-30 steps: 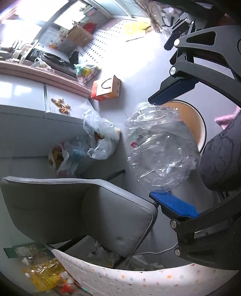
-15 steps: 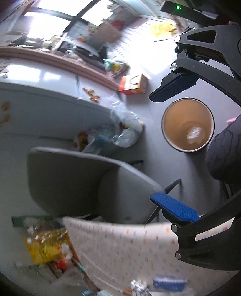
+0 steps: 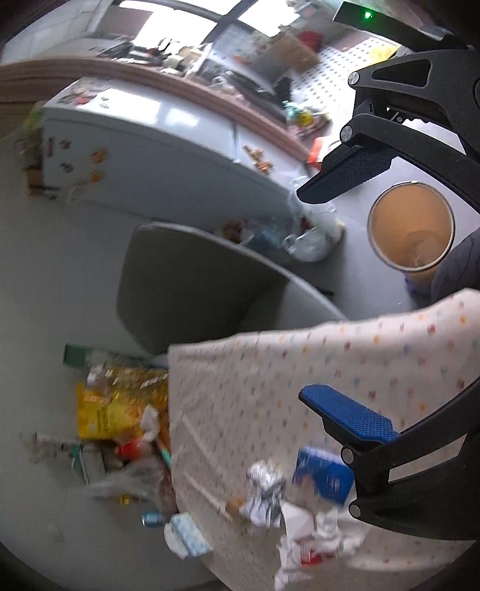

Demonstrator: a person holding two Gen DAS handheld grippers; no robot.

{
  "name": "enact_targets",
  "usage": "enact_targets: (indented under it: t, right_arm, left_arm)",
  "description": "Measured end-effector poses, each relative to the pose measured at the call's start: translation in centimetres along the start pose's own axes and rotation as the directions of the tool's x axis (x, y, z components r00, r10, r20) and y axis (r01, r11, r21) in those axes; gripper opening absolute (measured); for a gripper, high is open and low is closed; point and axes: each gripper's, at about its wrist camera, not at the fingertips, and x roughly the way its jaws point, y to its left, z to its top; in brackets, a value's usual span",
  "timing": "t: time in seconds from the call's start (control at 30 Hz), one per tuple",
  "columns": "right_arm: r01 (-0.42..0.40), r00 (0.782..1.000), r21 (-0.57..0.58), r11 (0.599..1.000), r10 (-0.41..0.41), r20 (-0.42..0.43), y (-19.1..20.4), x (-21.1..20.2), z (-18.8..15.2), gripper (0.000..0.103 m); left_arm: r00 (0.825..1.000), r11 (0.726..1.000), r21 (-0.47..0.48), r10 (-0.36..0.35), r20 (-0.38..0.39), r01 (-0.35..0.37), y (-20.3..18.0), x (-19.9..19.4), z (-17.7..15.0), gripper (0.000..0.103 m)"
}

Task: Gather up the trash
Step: 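Move both open tools back over the table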

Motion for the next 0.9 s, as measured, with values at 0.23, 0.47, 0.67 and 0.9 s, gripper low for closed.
enact_targets:
  t: [0.23, 0.47, 0.67, 0.9]
  right_arm:
    - [-0.028, 0.998, -0.064, 0.998, 0.031, 0.046, 5.0, -1.6, 0.3, 0.095]
    - [-0.054, 0.995, -0.132, 0.990, 0.065, 0.074, 9.0, -2.4, 0.1, 0.095]
    - [-0.066, 0.991, -0.167, 0.984, 0.084, 0.100, 11.7, -3.1, -0.3, 0.095]
    - [-0.095, 0.989, -0.242, 0.966, 0.119, 0.087, 15.1, -3.2, -1.2, 0.095]
  left_arm:
    - [0.996, 0.997, -0.067, 0.045, 0.082, -0.039, 4.9, -3.4, -0.5, 0.097]
    - [0.989, 0.987, -0.140, 0.098, 0.109, -0.082, 8.9, -5.2, -1.2, 0.097]
    - [0.975, 0.978, -0.178, 0.141, 0.174, -0.109, 11.4, -6.9, -2.5, 0.097]
    - [0.978, 0.970, -0.225, 0.132, 0.163, -0.093, 14.3, -7.5, -3.7, 0.097]
